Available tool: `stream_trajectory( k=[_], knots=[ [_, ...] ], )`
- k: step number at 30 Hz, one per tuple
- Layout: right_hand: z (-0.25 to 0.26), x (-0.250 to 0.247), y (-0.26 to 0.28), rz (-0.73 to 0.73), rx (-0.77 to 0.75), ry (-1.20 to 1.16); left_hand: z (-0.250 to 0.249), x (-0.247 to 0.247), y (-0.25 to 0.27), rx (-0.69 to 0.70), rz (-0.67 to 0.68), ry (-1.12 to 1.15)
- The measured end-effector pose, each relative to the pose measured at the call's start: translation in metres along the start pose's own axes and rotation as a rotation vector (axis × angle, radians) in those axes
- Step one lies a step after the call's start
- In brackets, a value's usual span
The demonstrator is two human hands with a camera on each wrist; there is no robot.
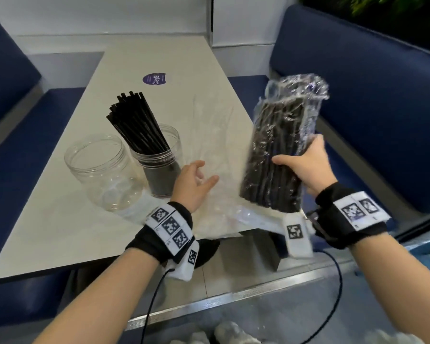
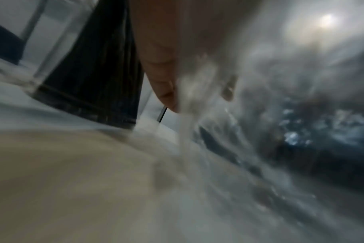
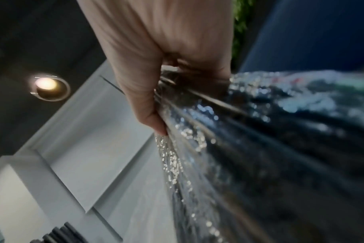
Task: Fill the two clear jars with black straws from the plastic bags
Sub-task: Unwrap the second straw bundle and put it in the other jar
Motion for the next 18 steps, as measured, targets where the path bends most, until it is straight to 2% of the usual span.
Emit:
stream_trajectory(
  k=[4, 8, 10, 14, 18],
  knots=[
    [0.027, -0.037, 0.009, -0.1, -0.187, 0.08, 0.005, 0.03, -0.013, -0.139, 0.146, -0.194],
    [0.039, -0.047, 0.017, -0.08, -0.289, 0.068, 0.01, 0.051, -0.014, -0.216, 0.243, -0.557],
    [0.042, -0.046, 0.021, -0.06, -0.319, 0.057, 0.009, 0.051, -0.011, -0.229, 0.241, -0.633],
    [0.043, -0.038, 0.026, -0.024, -0.355, 0.036, 0.004, 0.04, 0.0, -0.28, 0.275, -0.545],
    [0.048, -0.028, 0.03, -0.01, -0.41, 0.018, -0.009, 0.014, 0.019, -0.217, 0.244, -0.398]
  ],
)
Point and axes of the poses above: each hand's wrist, its own y-axis away from the middle knuckle, its own x-axis out of the palm, z = x × y, the point moved 5 cm from there along -y, towards the middle knuckle, and after that the axes turned 6 degrees about z, right-handed, at the moved point
